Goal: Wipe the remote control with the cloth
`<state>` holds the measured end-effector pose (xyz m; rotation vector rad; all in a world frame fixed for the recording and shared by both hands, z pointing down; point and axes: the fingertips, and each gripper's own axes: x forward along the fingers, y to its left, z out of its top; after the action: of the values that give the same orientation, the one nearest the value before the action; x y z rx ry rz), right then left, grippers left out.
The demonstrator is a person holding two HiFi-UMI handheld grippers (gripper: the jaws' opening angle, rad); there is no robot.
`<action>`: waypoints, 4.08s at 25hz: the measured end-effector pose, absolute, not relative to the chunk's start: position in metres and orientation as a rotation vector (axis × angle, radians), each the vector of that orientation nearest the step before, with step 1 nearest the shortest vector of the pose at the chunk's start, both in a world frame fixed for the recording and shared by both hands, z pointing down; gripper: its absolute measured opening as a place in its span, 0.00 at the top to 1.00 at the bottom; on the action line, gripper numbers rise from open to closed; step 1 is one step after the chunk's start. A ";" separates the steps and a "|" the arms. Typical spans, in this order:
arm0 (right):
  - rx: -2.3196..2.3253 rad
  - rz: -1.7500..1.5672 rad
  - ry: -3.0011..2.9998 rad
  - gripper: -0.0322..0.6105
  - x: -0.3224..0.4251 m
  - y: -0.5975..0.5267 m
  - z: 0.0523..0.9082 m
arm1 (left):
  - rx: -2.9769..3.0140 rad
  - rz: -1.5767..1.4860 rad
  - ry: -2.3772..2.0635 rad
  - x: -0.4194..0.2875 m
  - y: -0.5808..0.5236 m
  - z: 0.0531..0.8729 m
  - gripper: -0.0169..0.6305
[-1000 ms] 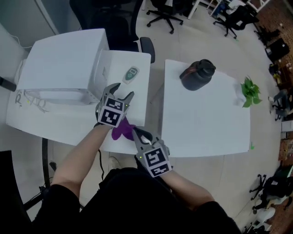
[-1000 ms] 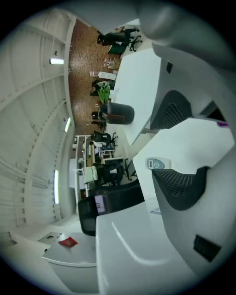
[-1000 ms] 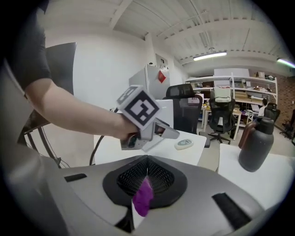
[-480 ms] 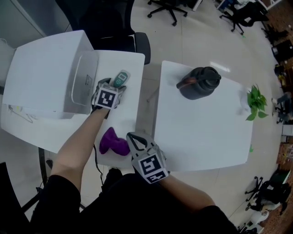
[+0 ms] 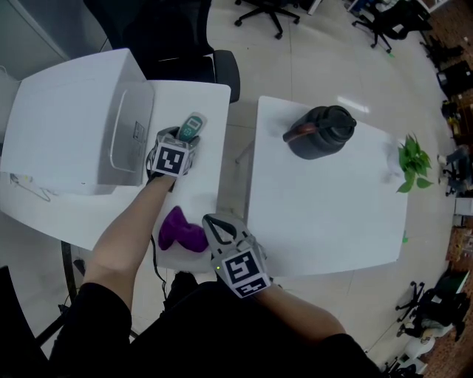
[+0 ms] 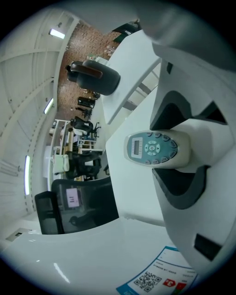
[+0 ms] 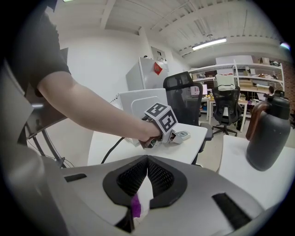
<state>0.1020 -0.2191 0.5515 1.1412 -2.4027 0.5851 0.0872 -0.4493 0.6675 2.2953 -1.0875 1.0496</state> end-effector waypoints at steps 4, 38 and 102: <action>1.156 0.578 -2.396 0.92 0.102 -0.214 0.549 | 2.350 1.018 -1.079 0.090 -0.433 0.650 0.59; 0.920 0.417 -1.974 0.70 0.018 -0.169 0.679 | 2.640 0.896 -1.126 -0.096 -0.157 0.507 0.59; 0.989 0.033 -2.356 0.75 -0.011 -0.087 0.390 | 3.165 1.092 -1.309 -0.037 -0.046 0.416 0.59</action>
<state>-0.0108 -0.0869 0.3901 0.9894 -2.3557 0.0334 -0.0374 -0.0461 0.4158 3.1647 -1.3085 1.0920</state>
